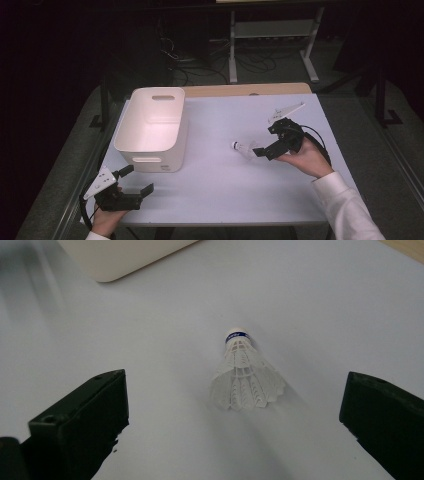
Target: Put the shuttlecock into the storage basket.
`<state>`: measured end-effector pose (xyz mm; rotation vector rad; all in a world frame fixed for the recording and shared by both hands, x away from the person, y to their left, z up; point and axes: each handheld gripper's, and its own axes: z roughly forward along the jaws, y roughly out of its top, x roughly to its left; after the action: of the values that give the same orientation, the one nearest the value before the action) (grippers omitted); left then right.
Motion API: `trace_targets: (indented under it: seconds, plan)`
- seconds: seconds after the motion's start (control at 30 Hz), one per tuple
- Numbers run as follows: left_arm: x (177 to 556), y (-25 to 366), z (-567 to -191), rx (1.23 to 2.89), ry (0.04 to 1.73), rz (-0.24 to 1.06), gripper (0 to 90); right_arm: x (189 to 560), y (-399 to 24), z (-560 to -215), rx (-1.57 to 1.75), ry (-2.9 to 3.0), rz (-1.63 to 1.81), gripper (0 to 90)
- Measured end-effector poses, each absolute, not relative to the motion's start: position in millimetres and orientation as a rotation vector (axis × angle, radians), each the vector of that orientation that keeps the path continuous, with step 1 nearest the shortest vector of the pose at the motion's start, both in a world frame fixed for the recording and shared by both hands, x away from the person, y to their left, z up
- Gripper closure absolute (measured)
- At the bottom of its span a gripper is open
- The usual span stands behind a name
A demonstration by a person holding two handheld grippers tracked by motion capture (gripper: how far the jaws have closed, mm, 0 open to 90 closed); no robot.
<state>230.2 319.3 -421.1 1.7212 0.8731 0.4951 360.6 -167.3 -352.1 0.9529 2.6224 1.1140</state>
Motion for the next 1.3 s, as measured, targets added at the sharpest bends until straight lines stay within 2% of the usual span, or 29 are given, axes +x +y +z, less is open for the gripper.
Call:
trace_targets:
  seconds: [1.3]
  plan:
    - [230, 319, -421, 1.714, 0.874, 0.485, 0.0, 401, -138, -360, 0.944, 2.761, 0.991, 0.0]
